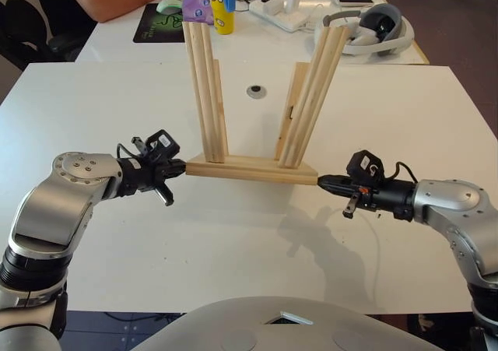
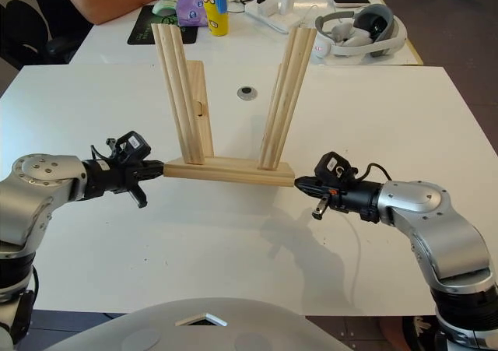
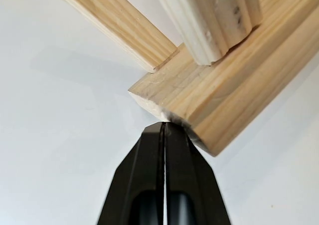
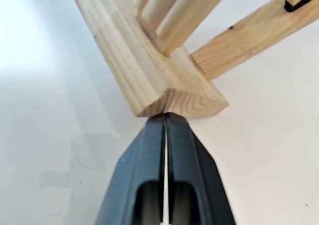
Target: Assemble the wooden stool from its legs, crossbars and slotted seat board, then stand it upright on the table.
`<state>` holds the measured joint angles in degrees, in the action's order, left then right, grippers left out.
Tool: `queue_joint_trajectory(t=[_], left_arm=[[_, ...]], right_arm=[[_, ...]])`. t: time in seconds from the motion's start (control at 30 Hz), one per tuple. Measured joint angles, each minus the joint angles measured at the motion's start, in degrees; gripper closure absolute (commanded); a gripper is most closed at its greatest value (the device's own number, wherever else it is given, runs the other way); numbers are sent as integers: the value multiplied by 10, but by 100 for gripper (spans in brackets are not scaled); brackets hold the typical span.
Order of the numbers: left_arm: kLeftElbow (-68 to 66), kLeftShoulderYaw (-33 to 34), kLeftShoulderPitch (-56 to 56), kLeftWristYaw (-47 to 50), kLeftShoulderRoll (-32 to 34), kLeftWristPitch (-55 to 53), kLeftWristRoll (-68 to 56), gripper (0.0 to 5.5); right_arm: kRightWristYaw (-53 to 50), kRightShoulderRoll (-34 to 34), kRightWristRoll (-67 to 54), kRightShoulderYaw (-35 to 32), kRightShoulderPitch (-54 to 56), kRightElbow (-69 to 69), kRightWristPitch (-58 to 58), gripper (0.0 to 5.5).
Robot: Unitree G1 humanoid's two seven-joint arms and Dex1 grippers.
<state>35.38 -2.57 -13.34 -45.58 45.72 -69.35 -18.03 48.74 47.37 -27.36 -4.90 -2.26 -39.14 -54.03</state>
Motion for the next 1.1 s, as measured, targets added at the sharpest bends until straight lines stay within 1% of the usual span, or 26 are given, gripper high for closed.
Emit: queue_joint_trajectory(t=[0.07,0.33,0.5,0.57,0.63,0.67,0.73,0.87,0.93,1.0,1.1], left_arm=[[3,14,-5,-1,3,-12,-12,550],[18,53,-27,0,-11,-67,-52,550],[21,58,-30,2,-15,-80,-62,550],[10,47,-30,14,-23,-45,-57,550],[-9,30,-18,39,-42,22,-35,550],[-20,16,-7,60,-49,64,-14,550],[-38,5,19,100,-49,94,21,550],[-41,-15,62,154,-49,137,72,550],[-43,-31,104,194,-63,167,105,550],[-44,-42,140,220,-83,188,119,550],[-56,-83,188,246,-125,235,136,550]], right_arm=[[0,1,-24,-16,-1,-10,-16,547],[0,6,-45,-58,16,-9,-27,547],[0,13,-46,-57,18,-7,-28,547],[-13,17,-11,-42,19,15,18,547],[-47,-1,24,-30,21,47,61,547],[-65,-25,30,-29,21,69,76,547],[-81,-51,34,-35,7,95,98,547],[-107,-70,46,-50,-10,125,132,547],[-133,-95,63,-50,-34,128,153,547],[-167,-127,80,-37,-50,136,176,547],[-229,-206,117,6,-66,177,223,547]])
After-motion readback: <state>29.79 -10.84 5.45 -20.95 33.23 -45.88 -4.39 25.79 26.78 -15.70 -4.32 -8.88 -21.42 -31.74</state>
